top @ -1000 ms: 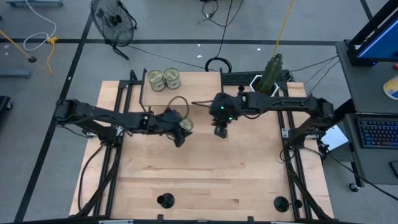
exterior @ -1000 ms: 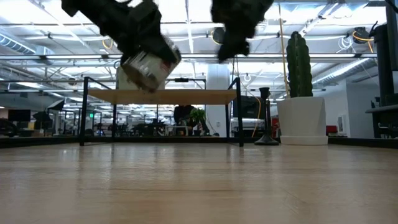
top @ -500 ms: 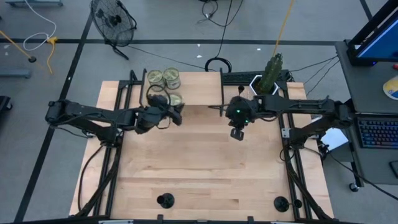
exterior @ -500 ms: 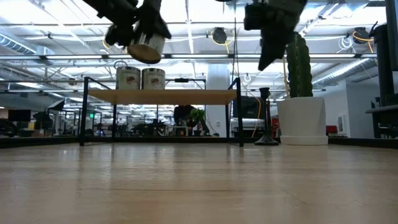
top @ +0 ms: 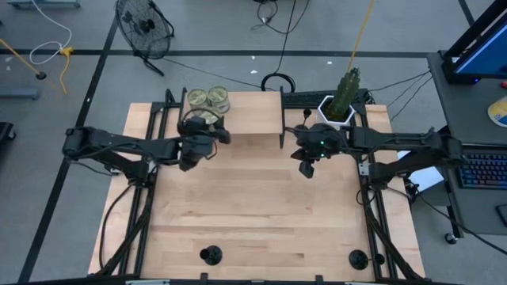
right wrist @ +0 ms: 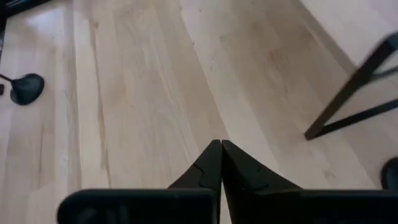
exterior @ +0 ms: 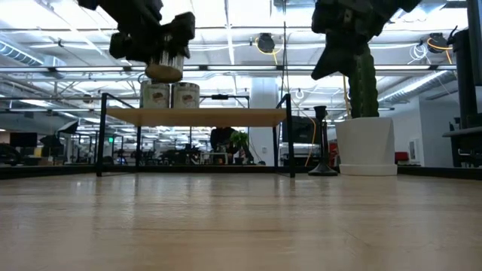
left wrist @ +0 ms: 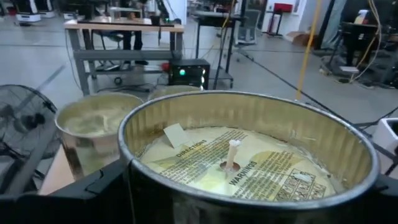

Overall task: Pick & Place candle stick holders
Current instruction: Put the green scented candle on the shelf, then put the top black candle holder on the shelf

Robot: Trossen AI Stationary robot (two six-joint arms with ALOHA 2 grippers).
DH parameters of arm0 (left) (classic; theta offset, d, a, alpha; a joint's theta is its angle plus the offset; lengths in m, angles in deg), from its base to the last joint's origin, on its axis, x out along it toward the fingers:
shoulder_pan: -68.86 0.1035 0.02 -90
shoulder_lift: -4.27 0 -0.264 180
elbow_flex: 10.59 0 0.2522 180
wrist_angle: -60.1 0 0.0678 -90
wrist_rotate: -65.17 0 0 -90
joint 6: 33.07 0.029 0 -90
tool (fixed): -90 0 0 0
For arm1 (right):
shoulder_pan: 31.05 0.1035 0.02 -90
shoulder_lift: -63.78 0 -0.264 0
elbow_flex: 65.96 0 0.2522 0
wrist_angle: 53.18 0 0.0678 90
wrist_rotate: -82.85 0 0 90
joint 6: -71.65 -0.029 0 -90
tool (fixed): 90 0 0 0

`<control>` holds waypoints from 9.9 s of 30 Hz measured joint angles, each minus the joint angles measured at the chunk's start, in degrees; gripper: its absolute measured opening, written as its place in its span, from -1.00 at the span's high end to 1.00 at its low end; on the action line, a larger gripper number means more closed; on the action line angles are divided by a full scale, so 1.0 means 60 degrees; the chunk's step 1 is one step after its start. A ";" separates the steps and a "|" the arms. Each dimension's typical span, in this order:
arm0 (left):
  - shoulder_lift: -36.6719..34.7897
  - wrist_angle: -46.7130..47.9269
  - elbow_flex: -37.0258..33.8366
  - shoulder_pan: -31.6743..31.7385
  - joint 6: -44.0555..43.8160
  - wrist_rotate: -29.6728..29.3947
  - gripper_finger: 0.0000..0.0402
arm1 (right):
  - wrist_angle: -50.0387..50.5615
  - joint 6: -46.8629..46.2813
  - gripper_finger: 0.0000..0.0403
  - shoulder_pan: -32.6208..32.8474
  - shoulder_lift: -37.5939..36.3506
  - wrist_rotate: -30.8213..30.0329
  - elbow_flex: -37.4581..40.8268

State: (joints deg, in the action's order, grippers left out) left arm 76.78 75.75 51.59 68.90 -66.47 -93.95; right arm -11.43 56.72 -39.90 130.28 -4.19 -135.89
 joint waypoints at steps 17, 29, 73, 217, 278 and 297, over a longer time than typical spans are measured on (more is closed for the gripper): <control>0.1771 -0.0138 -0.0006 0.0364 -0.1883 -0.1368 -0.76 | -0.0139 0.0389 1.00 -0.0229 -0.0128 0.0012 0.0176; 0.2441 -0.0195 -0.0006 0.0671 -0.2246 -0.1738 -0.76 | -0.0139 0.0374 1.00 -0.0229 -0.0124 0.0013 0.0176; 0.2394 -0.0392 0.0001 0.1661 -0.1705 -0.1144 -0.87 | -0.0558 0.0354 0.99 -0.0229 -0.0120 0.0011 0.0169; -0.0647 0.3926 -0.0010 -0.1409 -0.2166 0.2545 0.29 | -0.0631 0.0682 1.00 -0.0225 -0.0120 0.0004 0.0166; -1.0741 0.3611 -0.4084 -0.1734 0.2322 0.9949 0.29 | -0.1593 -0.0150 0.98 -0.0348 -0.0372 0.2770 0.0169; -1.2039 0.4047 -0.4702 -0.1730 0.2779 0.9754 0.29 | -0.6358 -0.1919 0.98 -0.0633 -0.4921 0.1798 0.4908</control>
State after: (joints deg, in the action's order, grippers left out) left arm 4.55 100.03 23.38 58.51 -49.79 -35.43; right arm -49.58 45.20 -43.70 100.76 6.60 -106.44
